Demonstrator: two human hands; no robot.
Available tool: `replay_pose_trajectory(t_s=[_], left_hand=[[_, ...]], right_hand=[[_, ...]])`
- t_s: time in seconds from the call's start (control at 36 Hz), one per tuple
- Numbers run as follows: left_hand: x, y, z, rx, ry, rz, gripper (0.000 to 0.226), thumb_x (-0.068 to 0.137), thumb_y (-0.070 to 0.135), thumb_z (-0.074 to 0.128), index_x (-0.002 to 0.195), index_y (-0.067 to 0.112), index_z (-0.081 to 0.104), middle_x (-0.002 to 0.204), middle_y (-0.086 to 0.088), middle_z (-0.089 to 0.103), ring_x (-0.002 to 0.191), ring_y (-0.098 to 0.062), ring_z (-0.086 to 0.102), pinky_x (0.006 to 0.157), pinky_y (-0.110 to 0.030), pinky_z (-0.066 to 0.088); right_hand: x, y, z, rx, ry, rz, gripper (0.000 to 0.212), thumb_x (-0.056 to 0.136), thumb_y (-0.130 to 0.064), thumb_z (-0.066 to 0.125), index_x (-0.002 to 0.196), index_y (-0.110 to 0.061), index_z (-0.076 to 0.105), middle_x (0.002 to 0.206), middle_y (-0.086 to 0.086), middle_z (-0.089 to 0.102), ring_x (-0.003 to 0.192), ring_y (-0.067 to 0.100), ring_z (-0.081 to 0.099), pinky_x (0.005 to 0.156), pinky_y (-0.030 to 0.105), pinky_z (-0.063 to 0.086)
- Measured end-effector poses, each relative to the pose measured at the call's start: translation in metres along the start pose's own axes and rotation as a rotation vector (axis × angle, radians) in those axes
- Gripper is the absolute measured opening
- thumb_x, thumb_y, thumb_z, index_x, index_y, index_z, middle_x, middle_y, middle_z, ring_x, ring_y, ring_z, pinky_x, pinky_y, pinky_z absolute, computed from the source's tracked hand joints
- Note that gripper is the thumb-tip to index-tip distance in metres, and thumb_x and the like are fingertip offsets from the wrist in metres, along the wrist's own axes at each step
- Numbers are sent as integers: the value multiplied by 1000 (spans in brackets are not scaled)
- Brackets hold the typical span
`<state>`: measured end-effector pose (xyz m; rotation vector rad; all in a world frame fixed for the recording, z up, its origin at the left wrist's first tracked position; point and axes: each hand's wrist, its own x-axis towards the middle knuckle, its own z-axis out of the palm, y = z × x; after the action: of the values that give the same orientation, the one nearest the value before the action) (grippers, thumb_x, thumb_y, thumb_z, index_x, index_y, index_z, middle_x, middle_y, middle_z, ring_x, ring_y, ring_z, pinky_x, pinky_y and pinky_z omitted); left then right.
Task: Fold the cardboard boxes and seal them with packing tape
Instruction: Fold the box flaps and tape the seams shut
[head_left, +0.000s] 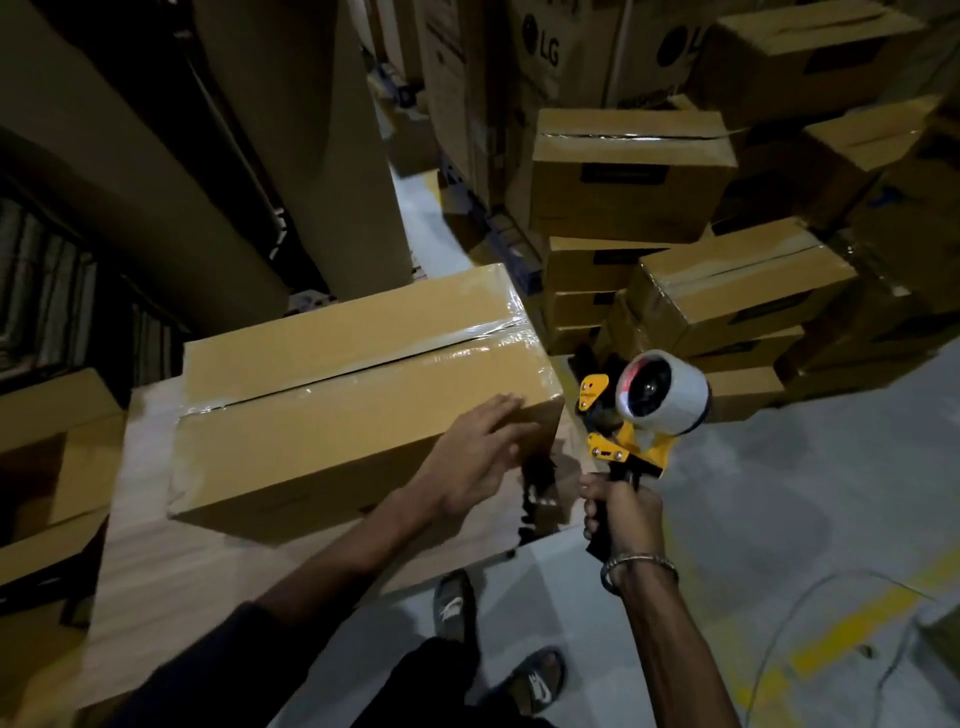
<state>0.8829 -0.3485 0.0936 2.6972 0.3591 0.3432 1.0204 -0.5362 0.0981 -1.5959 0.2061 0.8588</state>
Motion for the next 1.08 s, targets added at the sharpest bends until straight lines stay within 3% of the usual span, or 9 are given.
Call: replay_pose_trajectory(t_s=[0.11,0.19,0.31,0.39,0.53,0.69,0.81,0.92,1.08], left_hand=[[-38,-1,-42,-423,168,-353,36,111,34,47,144,25,60,138,8,65,126,-4,59,103,-35,53],[-45,1,-72,-818,211,-664,45,108,57,41,128,28,70,117,2,75,103,-13,73,88,-35,57],[-45,-15,-118,-1534,53,-904,88,93,85,33,136,16,65,124,-19,73,103,-36,74,80,-41,60],[-53,-37,-141,-1835,0,-926,96,83,91,49,138,13,62,127,-14,70,101,-33,71,81,-42,58],[-85,-87,-168,-2037,72,-884,55,91,61,73,119,15,62,102,-7,69,77,-21,70,68,-31,62],[-132,-158,-191,-2205,158,-834,30,99,14,69,126,2,68,131,-23,67,100,-30,76,77,-30,65],[-152,-195,-209,-2207,66,-911,30,93,-5,56,119,-9,70,126,-30,69,97,-38,77,87,-35,59],[-166,-231,-222,-2165,-44,-948,36,94,-3,55,127,-13,66,133,-33,64,92,-36,78,83,-35,62],[-172,-274,-239,-2114,-245,-965,74,101,47,61,145,-11,51,126,-32,67,89,-34,78,77,-38,64]], right_hand=[[-32,-24,27,-19,-101,-41,15,83,9,61,88,5,75,55,12,50,42,22,40,48,29,33],[-57,-37,53,-50,-187,-54,16,82,10,62,90,5,75,55,11,50,41,21,39,48,29,31],[-87,-42,102,-143,-306,-55,18,80,10,62,90,5,75,54,11,48,41,20,37,46,28,28],[-105,-36,138,-224,-406,-46,18,80,9,63,90,3,76,54,11,47,42,21,36,46,29,29],[-128,-19,201,-293,-502,-58,17,82,7,65,96,6,75,55,11,49,43,21,38,48,29,32],[-143,-5,263,-249,-603,24,21,82,10,61,95,2,77,52,9,43,40,20,32,48,27,28],[-145,9,298,-227,-618,42,24,83,11,61,100,3,77,53,9,40,39,19,30,47,27,27],[-151,19,327,-231,-612,47,25,83,11,60,96,-1,78,53,9,39,40,19,30,45,24,31],[-158,26,355,-246,-569,59,25,83,12,58,98,3,77,52,9,40,40,19,29,43,24,30]])
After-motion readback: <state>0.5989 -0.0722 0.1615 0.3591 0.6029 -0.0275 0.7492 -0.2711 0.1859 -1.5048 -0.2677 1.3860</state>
